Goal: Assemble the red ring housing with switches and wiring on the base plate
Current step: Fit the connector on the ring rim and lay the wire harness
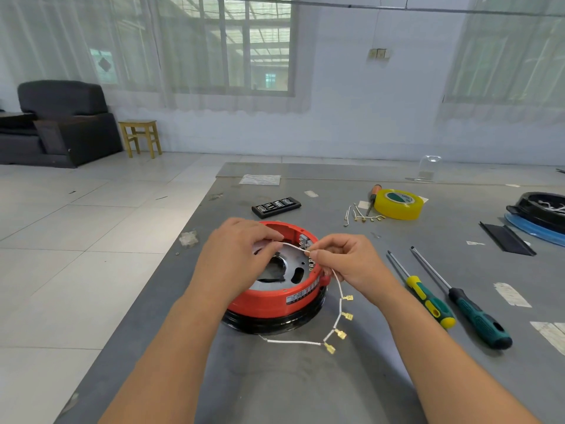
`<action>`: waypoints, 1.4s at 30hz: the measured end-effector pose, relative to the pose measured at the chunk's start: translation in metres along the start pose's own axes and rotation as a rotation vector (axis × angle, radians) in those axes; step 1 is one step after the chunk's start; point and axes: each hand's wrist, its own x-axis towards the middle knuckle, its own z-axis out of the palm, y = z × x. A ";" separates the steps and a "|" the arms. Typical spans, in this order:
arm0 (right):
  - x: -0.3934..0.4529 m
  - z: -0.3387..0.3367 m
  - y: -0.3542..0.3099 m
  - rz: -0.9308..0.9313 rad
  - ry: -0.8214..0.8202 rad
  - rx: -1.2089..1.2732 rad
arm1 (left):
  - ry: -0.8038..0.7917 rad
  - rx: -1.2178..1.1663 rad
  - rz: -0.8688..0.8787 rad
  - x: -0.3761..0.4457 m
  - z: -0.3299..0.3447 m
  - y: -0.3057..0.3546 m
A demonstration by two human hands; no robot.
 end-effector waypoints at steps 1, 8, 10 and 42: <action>0.000 0.000 -0.002 -0.010 0.007 -0.017 | 0.003 0.048 0.013 0.000 -0.001 0.002; -0.003 0.000 -0.014 -0.038 -0.026 -0.039 | -0.132 -0.168 -0.079 -0.001 0.001 0.002; -0.002 0.001 -0.017 -0.036 -0.037 -0.067 | -0.195 -0.221 -0.119 -0.001 -0.001 0.002; -0.002 -0.013 -0.022 0.216 -0.163 0.214 | 0.064 -0.713 -0.610 -0.002 -0.013 -0.013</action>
